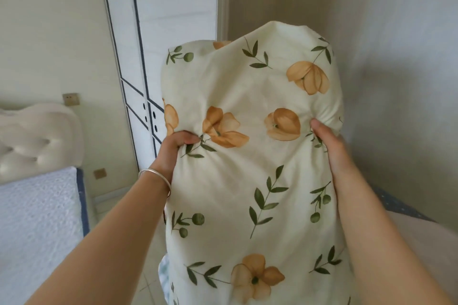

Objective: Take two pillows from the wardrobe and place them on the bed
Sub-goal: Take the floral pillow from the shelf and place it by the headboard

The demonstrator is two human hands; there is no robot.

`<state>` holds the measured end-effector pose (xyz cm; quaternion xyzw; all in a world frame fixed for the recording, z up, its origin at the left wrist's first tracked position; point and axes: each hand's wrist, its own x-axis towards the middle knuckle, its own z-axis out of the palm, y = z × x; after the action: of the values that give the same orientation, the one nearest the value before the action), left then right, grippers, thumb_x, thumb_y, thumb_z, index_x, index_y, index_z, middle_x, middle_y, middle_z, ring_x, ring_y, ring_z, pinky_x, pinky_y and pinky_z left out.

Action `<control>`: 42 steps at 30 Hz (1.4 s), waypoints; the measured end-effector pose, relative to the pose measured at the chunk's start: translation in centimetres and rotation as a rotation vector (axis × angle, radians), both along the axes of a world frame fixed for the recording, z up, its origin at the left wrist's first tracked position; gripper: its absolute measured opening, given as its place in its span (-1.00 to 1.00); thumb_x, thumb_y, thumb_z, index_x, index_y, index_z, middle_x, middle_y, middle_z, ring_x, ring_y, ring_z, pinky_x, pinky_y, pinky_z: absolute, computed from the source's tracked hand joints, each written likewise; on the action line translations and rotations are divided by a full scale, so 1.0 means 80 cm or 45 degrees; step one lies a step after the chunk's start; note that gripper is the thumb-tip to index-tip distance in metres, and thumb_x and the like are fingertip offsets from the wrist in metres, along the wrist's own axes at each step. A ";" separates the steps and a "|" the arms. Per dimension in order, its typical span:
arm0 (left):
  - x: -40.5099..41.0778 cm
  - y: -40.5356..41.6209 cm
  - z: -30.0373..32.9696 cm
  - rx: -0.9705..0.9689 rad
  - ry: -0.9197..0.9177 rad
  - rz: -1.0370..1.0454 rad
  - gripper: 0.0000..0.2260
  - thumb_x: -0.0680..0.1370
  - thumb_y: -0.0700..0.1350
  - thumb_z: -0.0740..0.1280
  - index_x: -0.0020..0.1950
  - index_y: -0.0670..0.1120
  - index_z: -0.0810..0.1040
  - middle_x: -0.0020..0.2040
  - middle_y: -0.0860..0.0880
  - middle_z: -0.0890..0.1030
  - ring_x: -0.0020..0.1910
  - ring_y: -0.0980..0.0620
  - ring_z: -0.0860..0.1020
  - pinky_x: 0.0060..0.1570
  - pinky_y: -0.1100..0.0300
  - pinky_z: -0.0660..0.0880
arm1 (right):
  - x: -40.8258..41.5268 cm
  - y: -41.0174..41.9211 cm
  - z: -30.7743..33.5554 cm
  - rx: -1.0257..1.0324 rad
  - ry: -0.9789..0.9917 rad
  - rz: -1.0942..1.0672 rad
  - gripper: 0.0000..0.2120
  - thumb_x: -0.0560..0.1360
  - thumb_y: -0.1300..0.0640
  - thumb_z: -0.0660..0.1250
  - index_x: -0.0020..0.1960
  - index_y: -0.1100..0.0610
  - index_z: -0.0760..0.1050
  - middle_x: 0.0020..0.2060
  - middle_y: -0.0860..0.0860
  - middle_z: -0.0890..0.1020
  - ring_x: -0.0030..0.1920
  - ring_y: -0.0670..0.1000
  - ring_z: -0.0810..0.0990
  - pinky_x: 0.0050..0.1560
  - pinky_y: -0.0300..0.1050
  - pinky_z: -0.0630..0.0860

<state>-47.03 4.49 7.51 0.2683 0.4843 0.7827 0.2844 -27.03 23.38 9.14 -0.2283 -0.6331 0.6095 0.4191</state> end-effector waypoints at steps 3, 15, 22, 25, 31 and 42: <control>-0.044 -0.047 -0.005 0.052 0.019 0.033 -0.69 0.01 -0.16 0.35 -0.28 -0.11 0.69 -0.32 -0.11 0.66 -0.24 -0.18 0.59 -0.04 0.03 0.50 | -0.045 -0.041 -0.004 0.023 0.074 0.046 -0.77 0.43 -0.04 0.38 0.07 -0.06 0.52 -0.06 -0.15 0.62 -0.04 -0.14 0.60 0.02 -0.20 0.51; -0.209 -0.188 -0.049 -0.032 0.079 0.502 -0.63 0.42 -0.06 0.40 0.19 -0.14 0.49 0.08 -0.21 0.61 0.20 -0.20 0.55 0.05 -0.01 0.54 | -0.246 -0.153 -0.035 -0.061 0.138 0.136 -0.63 0.43 0.05 0.40 0.21 0.10 0.51 0.10 0.00 0.61 0.10 -0.02 0.57 0.05 -0.21 0.46; -0.268 -0.250 -0.070 -0.223 0.012 0.772 -0.69 0.42 0.08 0.35 0.10 0.00 0.59 -0.02 0.07 0.71 0.01 0.15 0.64 0.01 0.20 0.49 | -0.394 -0.184 -0.067 -0.108 0.055 0.307 -0.62 0.49 0.09 0.34 0.29 0.14 0.45 0.02 -0.05 0.58 -0.06 -0.11 0.56 -0.18 -0.36 0.41; -0.305 -0.275 -0.084 -0.325 -0.042 0.890 -0.55 0.23 0.25 0.41 0.01 0.04 0.65 -0.03 0.04 0.72 0.04 0.05 0.63 0.15 0.08 0.48 | -0.467 -0.193 -0.085 -0.140 -0.004 0.400 -0.60 0.49 0.05 0.34 0.30 0.13 0.44 0.06 -0.01 0.56 -0.05 -0.05 0.55 -0.19 -0.32 0.41; -0.397 -0.282 -0.100 -0.401 -0.050 1.109 -0.47 0.25 0.24 0.43 0.15 0.03 0.60 0.02 -0.04 0.71 0.01 -0.06 0.66 0.18 -0.07 0.51 | -0.624 -0.193 -0.119 -0.217 -0.082 0.559 -0.55 0.50 0.03 0.33 0.34 0.15 0.41 0.13 0.03 0.55 0.09 0.00 0.51 0.02 -0.21 0.41; -0.617 -0.266 -0.116 -0.483 0.017 1.386 -0.45 0.28 0.30 0.37 0.23 0.16 0.52 0.10 0.04 0.66 0.08 0.00 0.61 0.21 -0.06 0.49 | -0.909 -0.188 -0.128 -0.299 -0.232 0.755 -0.54 0.49 -0.02 0.34 0.32 0.15 0.44 0.15 0.04 0.57 0.11 0.04 0.53 0.03 -0.19 0.46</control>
<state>-96.40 -16.80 -1.78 -0.0704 0.6863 0.7140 -0.1194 -99.79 8.30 -1.14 -0.1345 -0.6322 0.7509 0.1357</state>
